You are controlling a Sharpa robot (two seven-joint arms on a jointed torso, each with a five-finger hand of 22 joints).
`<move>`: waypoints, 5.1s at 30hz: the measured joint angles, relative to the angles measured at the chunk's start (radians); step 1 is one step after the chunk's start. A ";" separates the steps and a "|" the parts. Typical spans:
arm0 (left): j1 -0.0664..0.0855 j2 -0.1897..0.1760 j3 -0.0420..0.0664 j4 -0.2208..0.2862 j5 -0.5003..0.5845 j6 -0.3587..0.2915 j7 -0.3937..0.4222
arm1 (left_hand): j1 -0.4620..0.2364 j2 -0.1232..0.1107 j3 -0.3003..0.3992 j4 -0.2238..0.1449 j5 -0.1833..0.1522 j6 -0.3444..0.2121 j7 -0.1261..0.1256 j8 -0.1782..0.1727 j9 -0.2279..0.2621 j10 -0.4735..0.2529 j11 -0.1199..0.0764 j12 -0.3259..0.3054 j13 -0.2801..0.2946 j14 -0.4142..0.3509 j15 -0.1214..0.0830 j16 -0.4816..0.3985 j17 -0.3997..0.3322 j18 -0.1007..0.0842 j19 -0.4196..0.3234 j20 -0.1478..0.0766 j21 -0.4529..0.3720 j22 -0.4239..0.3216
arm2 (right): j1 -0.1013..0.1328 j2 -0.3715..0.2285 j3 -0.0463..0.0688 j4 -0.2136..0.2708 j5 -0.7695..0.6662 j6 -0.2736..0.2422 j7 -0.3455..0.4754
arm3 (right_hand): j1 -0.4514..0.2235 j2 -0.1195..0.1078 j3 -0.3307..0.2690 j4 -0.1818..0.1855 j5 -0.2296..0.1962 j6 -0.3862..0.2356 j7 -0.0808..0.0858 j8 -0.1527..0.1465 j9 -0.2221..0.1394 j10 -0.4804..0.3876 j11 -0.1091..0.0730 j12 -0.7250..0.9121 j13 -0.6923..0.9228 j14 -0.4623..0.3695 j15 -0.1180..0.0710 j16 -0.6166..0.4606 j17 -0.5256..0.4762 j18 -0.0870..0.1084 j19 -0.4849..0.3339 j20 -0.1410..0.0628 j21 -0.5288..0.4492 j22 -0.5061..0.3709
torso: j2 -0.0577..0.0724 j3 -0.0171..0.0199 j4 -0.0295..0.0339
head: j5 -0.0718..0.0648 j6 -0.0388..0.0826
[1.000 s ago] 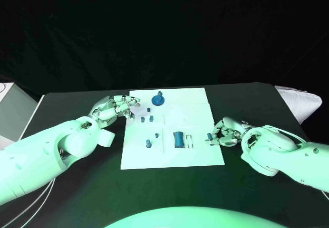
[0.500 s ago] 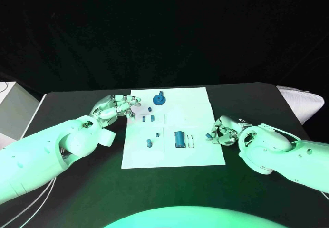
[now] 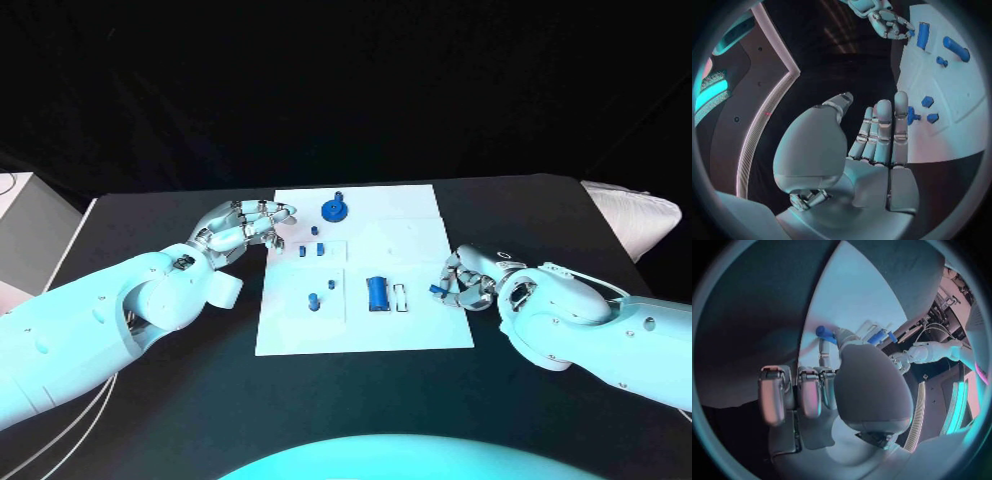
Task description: Assemble the parts on the task board
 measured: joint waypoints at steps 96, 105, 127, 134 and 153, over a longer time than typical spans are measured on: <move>-0.001 -0.004 0.000 0.001 0.040 0.000 -0.045 | 0.003 0.021 -0.008 0.025 0.000 -0.013 -0.002 0.004 -0.003 -0.018 0.004 0.004 0.001 0.000 0.000 0.000 -0.001 0.000 0.000 0.000 -0.004 -0.002 | 0.024 0.123 -0.011 0.007 0.174 -0.001 -0.052 | -0.303 0.021 0.140 -0.049 -0.081 0.010 -0.003 0.016 -0.039 0.000 -0.007 0.000 0.000 0.000 0.000 0.000 0.000 0.000 0.000 -0.007 0.050 0.000 | 0.001 0.0001 0.0004 | 0.000 -0.012; -0.001 -0.003 0.000 -0.001 0.038 0.001 -0.048 | 0.003 0.021 -0.010 0.027 0.000 -0.013 -0.002 0.004 -0.003 -0.018 0.004 0.004 0.000 0.000 0.000 0.000 -0.001 0.000 0.000 0.000 -0.004 -0.002 | 0.024 0.118 -0.011 0.015 0.178 0.021 -0.052 | -0.311 0.021 0.134 -0.049 -0.087 0.010 -0.003 0.016 -0.039 0.000 -0.007 0.000 0.000 0.000 0.000 0.000 0.000 0.000 0.000 -0.007 0.050 0.000 | 0.000 0.0003 -0.0002 | 0.000 -0.014; -0.003 -0.001 0.000 -0.004 0.034 0.002 -0.052 | 0.003 0.021 -0.014 0.031 0.000 -0.013 -0.002 0.004 -0.004 -0.025 0.004 0.004 0.000 0.000 0.000 0.000 -0.002 0.000 0.000 0.000 -0.004 -0.003 | 0.024 0.119 -0.011 0.016 0.182 0.024 -0.053 | -0.358 0.043 0.122 -0.048 -0.095 0.010 -0.003 0.016 -0.039 0.001 -0.006 0.000 0.001 0.000 0.000 0.000 0.000 0.000 0.000 -0.007 0.050 0.001 | 0.000 0.0002 -0.0002 | -0.001 -0.010; -0.003 -0.001 0.000 -0.004 0.030 0.003 -0.055 | 0.003 0.021 -0.014 0.031 0.000 -0.013 -0.002 0.004 -0.004 -0.025 0.004 0.004 0.000 0.000 0.000 0.000 -0.002 0.000 0.000 0.000 -0.005 -0.003 | 0.024 0.118 -0.011 0.020 0.183 0.023 -0.054 | -0.369 0.053 0.122 -0.048 -0.098 0.010 -0.003 0.019 -0.039 0.001 -0.006 0.000 0.001 0.000 0.000 0.000 0.000 0.000 0.000 -0.007 0.050 0.001 | 0.001 0.0001 0.0004 | -0.002 -0.010; -0.004 -0.002 0.000 -0.004 0.022 0.004 -0.062 | 0.003 0.021 -0.016 0.033 0.000 -0.013 -0.002 0.008 -0.004 -0.032 0.004 0.004 0.000 -0.004 0.004 0.000 -0.002 0.000 0.000 0.000 -0.008 -0.003 | 0.024 0.111 -0.009 0.031 0.179 0.022 -0.055 | -0.401 0.078 0.137 -0.051 -0.088 0.015 -0.007 0.023 -0.040 0.001 -0.006 0.000 0.000 0.000 0.000 0.000 0.000 -0.015 0.000 -0.007 0.061 0.000 | 0.000 -0.0002 -0.0002 | 0.000 -0.009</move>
